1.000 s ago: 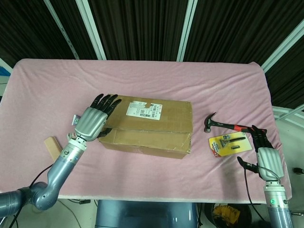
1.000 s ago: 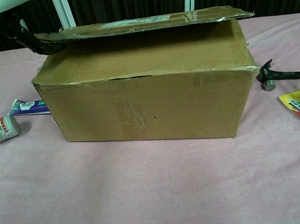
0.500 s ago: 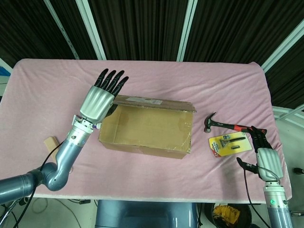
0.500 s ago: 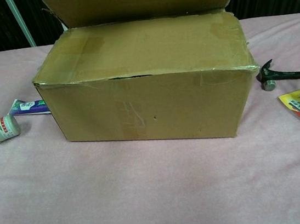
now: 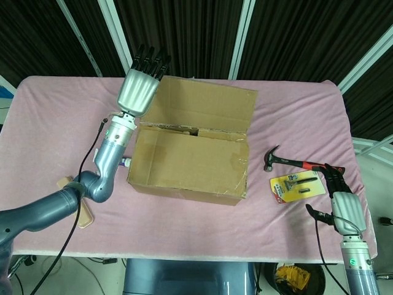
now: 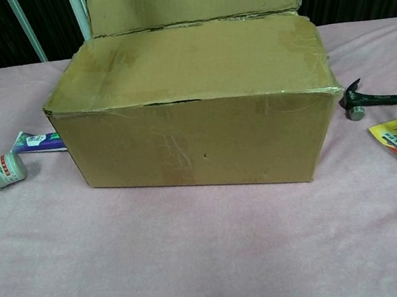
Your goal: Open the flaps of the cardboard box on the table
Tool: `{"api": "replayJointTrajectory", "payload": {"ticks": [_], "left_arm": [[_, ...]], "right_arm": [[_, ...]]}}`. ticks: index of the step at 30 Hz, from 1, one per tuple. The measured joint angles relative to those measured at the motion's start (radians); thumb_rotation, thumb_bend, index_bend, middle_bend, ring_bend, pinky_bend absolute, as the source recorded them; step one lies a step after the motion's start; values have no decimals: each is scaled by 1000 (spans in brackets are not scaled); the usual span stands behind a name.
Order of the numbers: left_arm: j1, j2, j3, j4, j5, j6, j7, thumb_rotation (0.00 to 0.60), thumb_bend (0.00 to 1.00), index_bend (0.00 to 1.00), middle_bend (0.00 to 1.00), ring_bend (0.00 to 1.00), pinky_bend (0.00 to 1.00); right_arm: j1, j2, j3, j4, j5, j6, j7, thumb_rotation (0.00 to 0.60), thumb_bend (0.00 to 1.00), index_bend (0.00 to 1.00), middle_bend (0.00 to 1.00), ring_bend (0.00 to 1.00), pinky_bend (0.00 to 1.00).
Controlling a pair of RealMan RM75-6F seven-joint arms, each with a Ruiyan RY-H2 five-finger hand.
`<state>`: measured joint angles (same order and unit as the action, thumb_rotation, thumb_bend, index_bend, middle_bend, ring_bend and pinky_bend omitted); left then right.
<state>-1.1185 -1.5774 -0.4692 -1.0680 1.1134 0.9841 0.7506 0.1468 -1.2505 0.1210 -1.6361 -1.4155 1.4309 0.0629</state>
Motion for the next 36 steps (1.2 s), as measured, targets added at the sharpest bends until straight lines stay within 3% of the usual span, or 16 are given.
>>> {"api": "replayJointTrajectory", "payload": {"ticks": [6,9,15,19,25,27,31,34,36], "left_arm": [[-5,-18,-11,-22,-62,4,-9,600,231,0,0,0,0],[35,15,1,-98,-51,35,-40,600,178,0,0,0,0],[184,145,48,-350,-22,125,-118,600,162,0,0,0,0],[345,277,119,-549,39,224,-202,600,149,0,0,0,0],[580,426,279,-685,181,382,-371,600,124,0,0,0,0],[638,452,328,-696,223,429,-411,600,124,0,0,0,0],[747,475,405,-675,288,535,-481,600,124,0,0,0,0],[812,470,435,-630,322,602,-548,600,124,0,0,0,0],[843,464,452,-604,334,621,-588,600,124,0,0,0,0]], "right_arm": [[-3,5,3,0,5,2,5,600,315,0,0,0,236],[-4,6,3,0,7,2,2,600,315,0,0,0,236],[-5,13,5,-12,12,1,-15,600,315,0,0,0,235],[-3,22,6,-32,14,-2,-33,600,314,0,0,0,236],[-1,44,8,-82,9,-1,-56,600,328,0,0,0,235],[0,51,8,-99,8,-3,-59,600,373,0,0,0,236],[9,74,12,-141,0,-12,-67,600,624,0,0,2,235],[27,101,22,-180,-7,-29,-76,600,776,18,4,17,235],[43,119,37,-207,-8,-43,-80,600,826,62,22,40,235]]}}
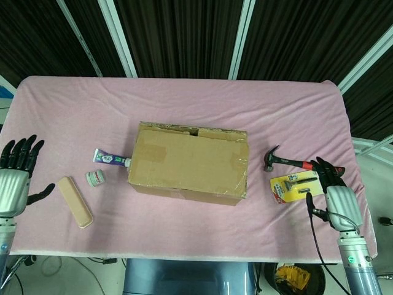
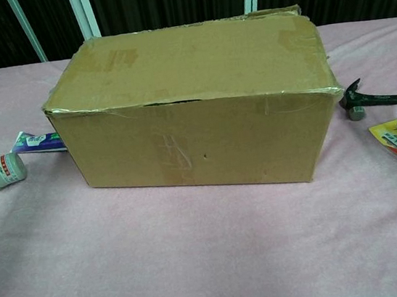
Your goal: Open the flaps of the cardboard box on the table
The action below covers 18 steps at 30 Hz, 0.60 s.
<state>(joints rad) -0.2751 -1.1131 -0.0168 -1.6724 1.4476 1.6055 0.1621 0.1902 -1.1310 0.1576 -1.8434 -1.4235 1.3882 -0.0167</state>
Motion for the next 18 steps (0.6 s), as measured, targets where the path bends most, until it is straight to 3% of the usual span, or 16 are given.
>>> {"api": "replayJointTrajectory", "payload": {"ticks": [5,9,12,18], "left_arm": [[46,-17,33,66,32,18,-77,600,124,0,0,0,0],[53,-31,33,92,52,19,-122,600,124,0,0,0,0],[57,-38,30,110,63,16,-147,600,124,0,0,0,0],[63,-41,18,122,74,10,-178,600,124,0,0,0,0]], "right_arm": [[74,74,72,-103,27,-72,-19,600,847,175,163,167,283],[144,126,139,-174,117,-151,-45,600,847,241,227,248,367],[208,153,192,-214,226,-214,-63,600,847,312,293,327,430],[375,158,281,-240,486,-325,-113,600,848,326,306,334,434]]}}
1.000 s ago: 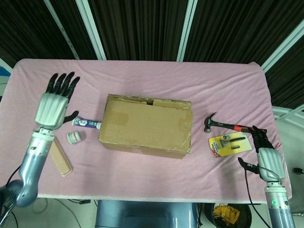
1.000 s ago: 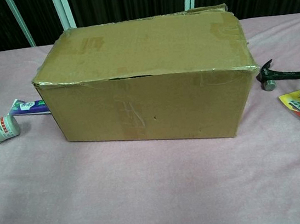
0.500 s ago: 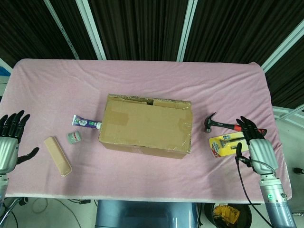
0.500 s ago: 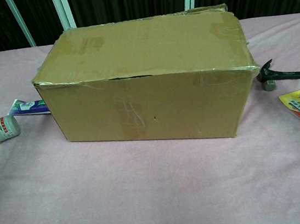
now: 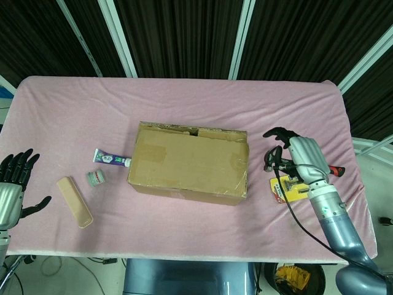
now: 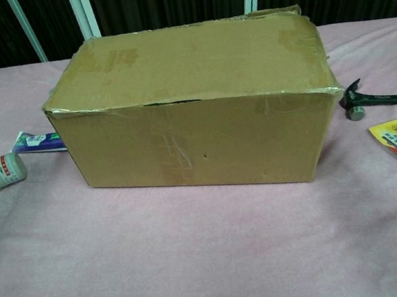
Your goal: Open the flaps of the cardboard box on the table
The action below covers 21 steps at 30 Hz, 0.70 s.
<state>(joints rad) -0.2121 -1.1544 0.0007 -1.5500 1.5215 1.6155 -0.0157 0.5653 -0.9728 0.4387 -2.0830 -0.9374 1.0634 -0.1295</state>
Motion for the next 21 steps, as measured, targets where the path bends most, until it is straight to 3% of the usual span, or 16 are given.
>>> {"api": "replayJointTrajectory", "payload": {"ticks": [4,10,21], "left_arm": [[2,0,-7,6,6,-8,-11,600,124,0,0,0,0],[6,0,-19,11,12,-10,-19,600,124,0,0,0,0],[12,-3,-33,20,18,-20,-21,600,124,0,0,0,0]], "right_arm": [[128,-42,29,25,150,-37,-69,600,848,328,308,335,434],[231,-130,44,75,311,-40,-111,600,847,328,305,335,434],[318,-265,16,187,394,-31,-134,600,847,329,305,335,434]]}}
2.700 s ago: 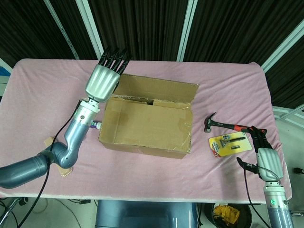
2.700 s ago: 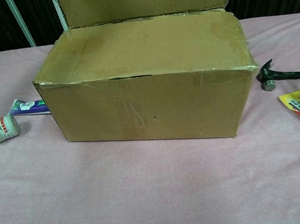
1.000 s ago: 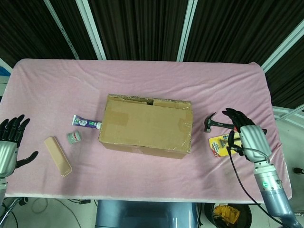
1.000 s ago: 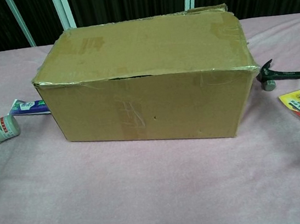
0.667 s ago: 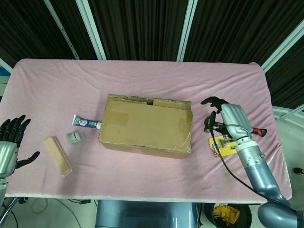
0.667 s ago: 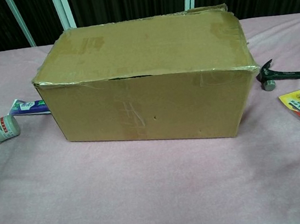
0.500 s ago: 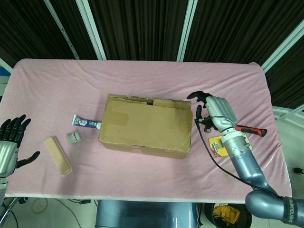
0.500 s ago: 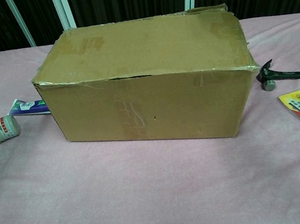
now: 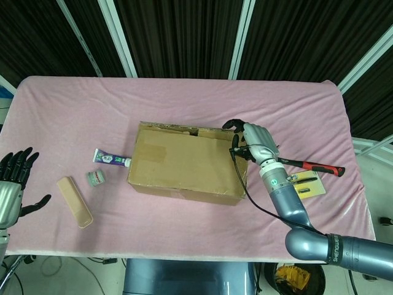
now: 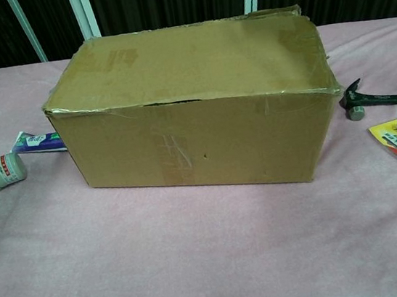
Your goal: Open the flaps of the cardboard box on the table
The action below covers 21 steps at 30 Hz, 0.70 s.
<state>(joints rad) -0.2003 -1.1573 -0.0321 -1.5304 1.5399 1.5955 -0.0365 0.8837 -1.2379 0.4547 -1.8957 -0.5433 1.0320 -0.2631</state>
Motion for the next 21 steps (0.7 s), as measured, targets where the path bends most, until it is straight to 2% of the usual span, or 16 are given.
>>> {"api": "replayJointTrajectory", "payload": {"ticks": [21], "left_arm": [[6,-2,-22,9,-3,-27,-7,600,124,0,0,0,0]], "right_arm": [[86,-126,-10,173,53,-52,36,600,849,328,304,335,434]]}}
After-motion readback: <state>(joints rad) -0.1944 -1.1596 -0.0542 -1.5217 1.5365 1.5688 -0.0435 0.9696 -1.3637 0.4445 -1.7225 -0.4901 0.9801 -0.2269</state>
